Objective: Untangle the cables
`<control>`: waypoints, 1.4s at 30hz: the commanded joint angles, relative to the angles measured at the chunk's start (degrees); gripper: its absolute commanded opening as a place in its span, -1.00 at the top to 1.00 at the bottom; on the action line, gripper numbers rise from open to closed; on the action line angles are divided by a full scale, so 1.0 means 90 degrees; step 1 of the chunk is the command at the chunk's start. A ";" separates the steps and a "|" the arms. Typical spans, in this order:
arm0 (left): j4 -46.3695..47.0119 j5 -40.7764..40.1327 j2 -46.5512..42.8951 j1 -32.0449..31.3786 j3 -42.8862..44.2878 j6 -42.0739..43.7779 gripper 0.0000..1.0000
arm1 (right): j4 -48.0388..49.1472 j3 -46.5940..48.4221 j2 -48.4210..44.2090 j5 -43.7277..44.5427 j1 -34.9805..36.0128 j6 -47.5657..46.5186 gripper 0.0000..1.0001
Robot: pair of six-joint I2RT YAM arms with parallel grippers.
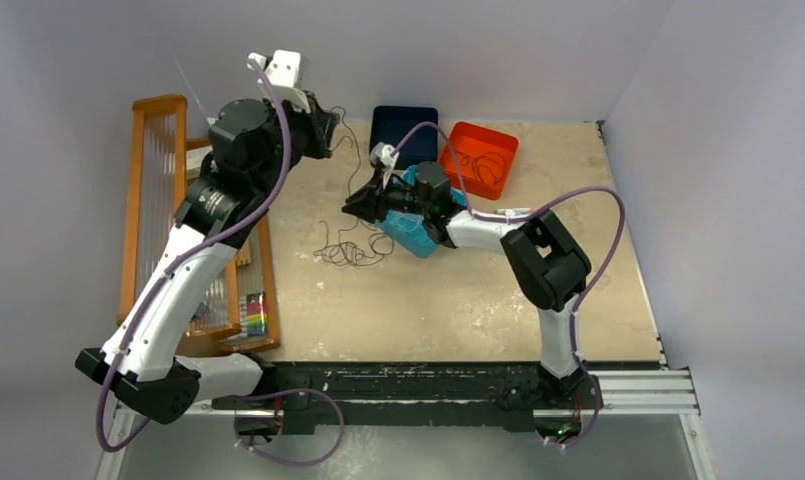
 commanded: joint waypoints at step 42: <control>0.1304 -0.0702 -0.0291 0.0000 0.0247 -0.0472 1.00 | 0.0459 -0.3166 -0.3448 0.1635 0.0544 -0.0229 -0.18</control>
